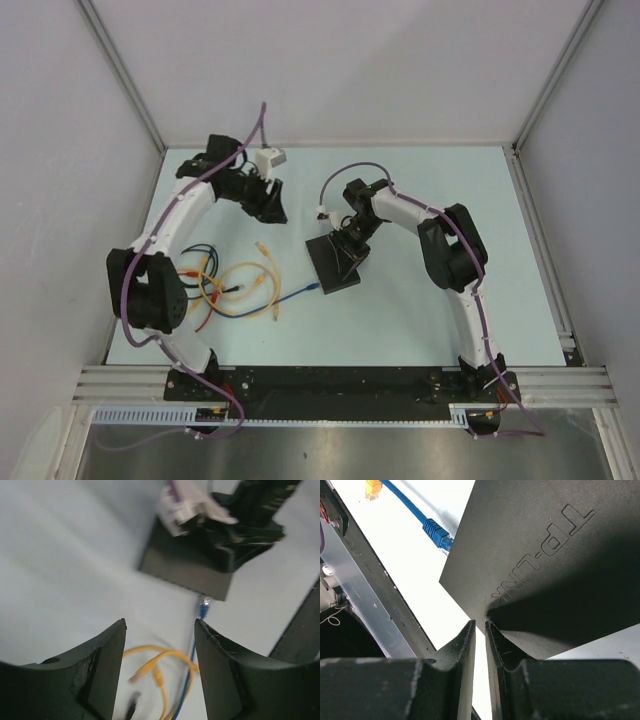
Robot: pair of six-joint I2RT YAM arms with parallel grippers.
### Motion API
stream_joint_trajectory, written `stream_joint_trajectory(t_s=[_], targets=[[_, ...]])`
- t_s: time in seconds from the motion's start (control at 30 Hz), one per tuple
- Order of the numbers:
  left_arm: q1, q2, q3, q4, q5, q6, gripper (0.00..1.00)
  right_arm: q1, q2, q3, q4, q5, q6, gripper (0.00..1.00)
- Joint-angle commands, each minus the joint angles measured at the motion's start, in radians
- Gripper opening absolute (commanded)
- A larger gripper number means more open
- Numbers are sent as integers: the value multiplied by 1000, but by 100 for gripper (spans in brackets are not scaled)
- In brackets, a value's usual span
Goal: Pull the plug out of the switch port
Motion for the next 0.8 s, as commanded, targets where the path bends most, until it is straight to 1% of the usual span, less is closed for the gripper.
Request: stream_joint_trajectory(t_s=[0.0,0.07,0.23,0.33,0.47,0.53,0.6,0.77], targets=[[-105,78,-75,74,214,-72,61,10,68,-2,72,155,-58,20],[-128,109,-136,107,231,-98,59,7,63,-4,72,154,-57,20],[-144,156,-259,180,231,-109,57,2,42,-16,71,145,-64,20],[-148,210,-281,188,254,-109,56,1,42,-21,69,145,-66,20],[-170,273,-275,185,283,-109,53,7,43,-21,68,146,-69,20],[-183,308,-263,180,297,-109,49,8,42,-22,68,146,-69,20],[-193,346,-250,159,303,-101,47,10,42,-25,68,146,-69,20],[-214,399,-224,142,325,-98,42,10,36,-34,69,148,-71,20]])
